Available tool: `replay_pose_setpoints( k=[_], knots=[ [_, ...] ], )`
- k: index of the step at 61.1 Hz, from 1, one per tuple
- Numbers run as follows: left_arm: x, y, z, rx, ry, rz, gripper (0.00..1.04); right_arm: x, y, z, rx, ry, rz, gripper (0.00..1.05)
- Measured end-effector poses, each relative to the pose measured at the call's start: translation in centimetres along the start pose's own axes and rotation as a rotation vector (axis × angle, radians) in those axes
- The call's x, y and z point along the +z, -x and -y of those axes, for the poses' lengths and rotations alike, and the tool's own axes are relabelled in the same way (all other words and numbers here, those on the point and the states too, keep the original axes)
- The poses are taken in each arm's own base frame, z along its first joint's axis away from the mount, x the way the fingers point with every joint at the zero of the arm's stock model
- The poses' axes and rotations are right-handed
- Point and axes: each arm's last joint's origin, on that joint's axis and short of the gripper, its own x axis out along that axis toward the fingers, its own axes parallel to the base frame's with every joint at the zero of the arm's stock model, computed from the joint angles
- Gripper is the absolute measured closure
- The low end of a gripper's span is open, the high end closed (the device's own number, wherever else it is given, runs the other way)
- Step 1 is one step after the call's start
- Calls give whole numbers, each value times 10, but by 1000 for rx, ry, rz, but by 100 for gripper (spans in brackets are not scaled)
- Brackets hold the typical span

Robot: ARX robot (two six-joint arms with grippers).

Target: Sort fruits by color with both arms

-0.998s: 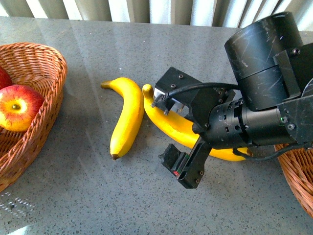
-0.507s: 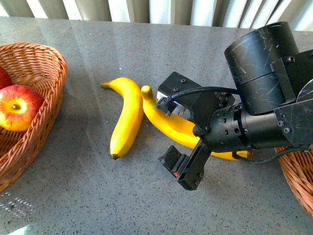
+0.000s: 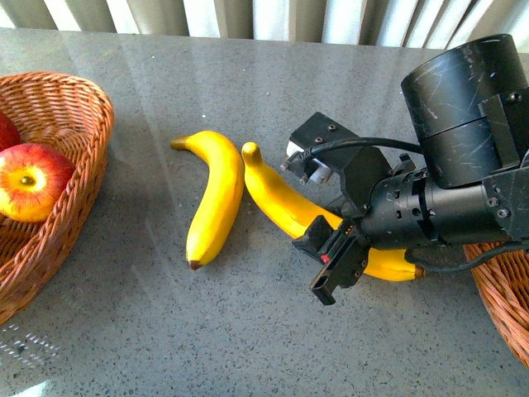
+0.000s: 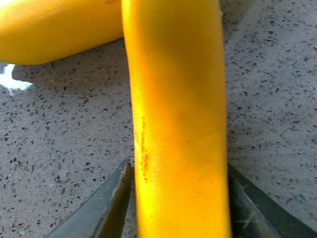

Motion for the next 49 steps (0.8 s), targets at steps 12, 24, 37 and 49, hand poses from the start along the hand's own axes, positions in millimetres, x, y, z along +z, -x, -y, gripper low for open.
replay_pose_setpoints(
  k=[12,24,37,49],
  knots=[
    [0,0,0,0,0,0,9,6,14,3,8,-53,47,68],
    [0,0,0,0,0,0,9,38,58,-2,12,-159,268,69],
    [0,0,0,0,0,0,9,50,108,0,-112,-334,454,69],
    [0,0,0,0,0,0,9,21,140,25,-365,-598,462,69]
  ],
)
